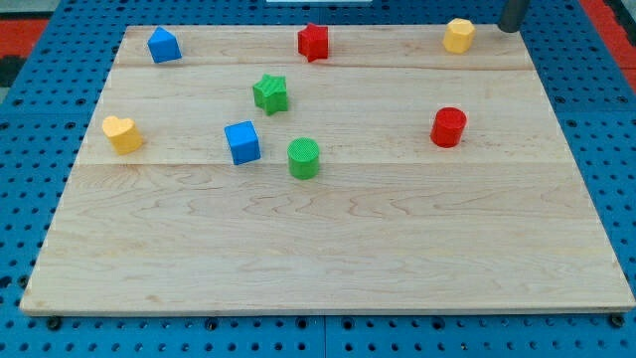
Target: Move the yellow hexagon diagonal to the red circle
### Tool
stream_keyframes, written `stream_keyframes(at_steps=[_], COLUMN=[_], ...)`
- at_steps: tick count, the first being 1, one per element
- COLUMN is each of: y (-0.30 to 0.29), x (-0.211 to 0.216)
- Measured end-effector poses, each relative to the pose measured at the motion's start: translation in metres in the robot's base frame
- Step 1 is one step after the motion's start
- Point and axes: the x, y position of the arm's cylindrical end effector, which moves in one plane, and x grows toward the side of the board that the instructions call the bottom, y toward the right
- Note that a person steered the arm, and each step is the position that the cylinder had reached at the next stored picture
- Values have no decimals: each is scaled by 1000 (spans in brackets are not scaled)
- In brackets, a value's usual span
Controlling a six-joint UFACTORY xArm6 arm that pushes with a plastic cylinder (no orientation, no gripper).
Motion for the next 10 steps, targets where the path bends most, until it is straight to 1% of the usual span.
stream_keyframes(at_steps=[1,2,4,5,6,7,8,9,10], y=[-26,-60,-28,-81,-144,-205,-229,-214,-201], x=[8,44,22,-1,0,18,52,52,67])
